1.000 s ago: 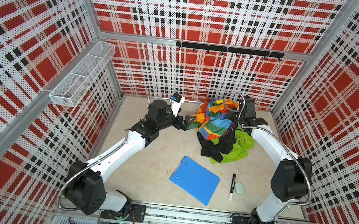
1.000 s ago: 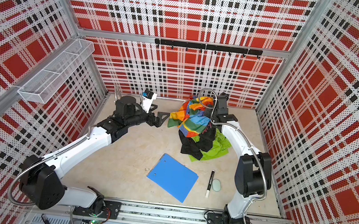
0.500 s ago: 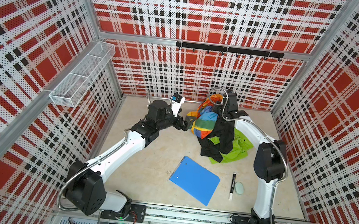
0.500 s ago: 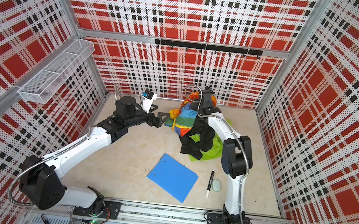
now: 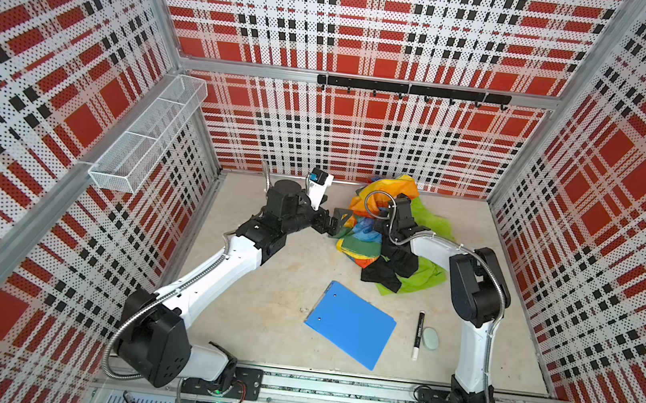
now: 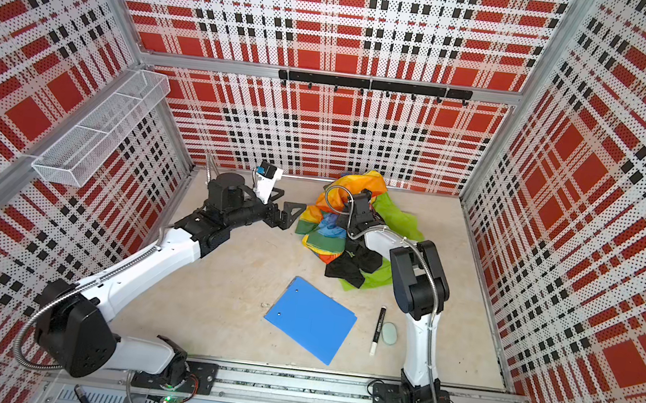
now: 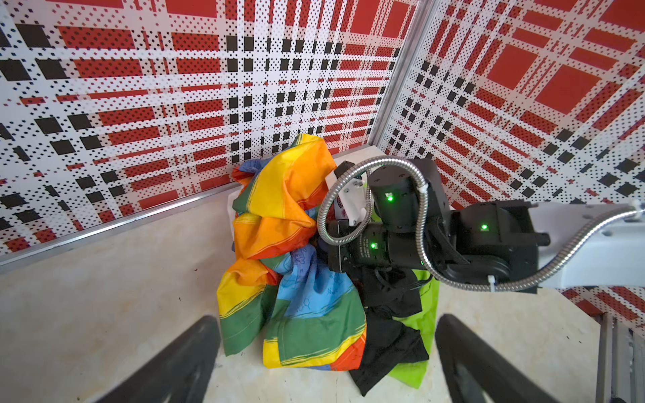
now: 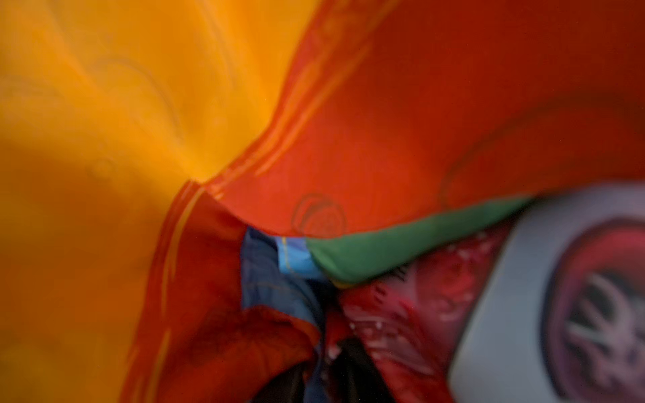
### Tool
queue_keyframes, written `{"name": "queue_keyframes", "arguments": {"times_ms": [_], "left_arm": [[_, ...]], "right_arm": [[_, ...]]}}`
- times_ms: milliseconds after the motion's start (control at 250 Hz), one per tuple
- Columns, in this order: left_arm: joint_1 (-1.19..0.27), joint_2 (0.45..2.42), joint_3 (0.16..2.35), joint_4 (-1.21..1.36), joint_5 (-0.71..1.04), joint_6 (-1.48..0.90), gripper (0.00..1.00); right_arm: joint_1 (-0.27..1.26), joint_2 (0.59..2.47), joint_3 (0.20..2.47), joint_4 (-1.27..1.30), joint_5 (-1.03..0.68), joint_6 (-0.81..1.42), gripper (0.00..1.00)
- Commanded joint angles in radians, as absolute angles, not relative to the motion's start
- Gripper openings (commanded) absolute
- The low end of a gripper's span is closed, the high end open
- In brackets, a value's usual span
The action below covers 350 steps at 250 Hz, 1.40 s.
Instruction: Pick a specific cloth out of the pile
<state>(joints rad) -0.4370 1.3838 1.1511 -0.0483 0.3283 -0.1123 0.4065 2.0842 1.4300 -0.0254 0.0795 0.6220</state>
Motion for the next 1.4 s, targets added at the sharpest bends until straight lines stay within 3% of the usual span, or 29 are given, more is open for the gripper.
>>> {"name": "queue_keyframes", "arguments": {"times_ms": [0,76,324,428,664,808,972,1241,1397], "left_arm": [[-0.434,1.366,1.183,-0.024,0.331,-0.119,0.99],[-0.433,1.365,1.18,-0.021,0.331,-0.118,0.99],[-0.432,1.357,1.18,-0.021,0.331,-0.114,0.99],[-0.431,1.353,1.18,-0.021,0.331,-0.113,0.99],[-0.441,1.325,1.173,-0.036,0.375,-0.105,0.99],[-0.479,1.319,1.19,-0.091,0.431,-0.089,0.99],[-0.482,1.295,1.123,-0.08,0.482,-0.083,0.99],[-0.506,1.324,1.148,-0.103,0.479,-0.116,0.99],[-0.515,1.321,1.151,-0.132,0.448,-0.086,0.99]], "right_arm": [[0.399,2.06,1.397,-0.127,0.114,0.617,0.21],[0.399,2.038,1.408,-0.14,0.12,0.608,0.29],[0.392,1.886,1.434,-0.188,0.12,0.528,0.75],[0.369,1.796,1.421,-0.228,0.109,0.486,0.84],[0.21,1.524,1.246,-0.184,-0.009,0.448,0.92],[0.064,1.458,1.169,-0.186,-0.086,0.436,1.0],[-0.055,1.476,1.076,-0.117,-0.2,0.448,1.0],[-0.071,1.64,1.101,-0.14,-0.262,0.426,1.0],[-0.069,1.712,1.112,-0.181,-0.146,0.462,1.0]]}}
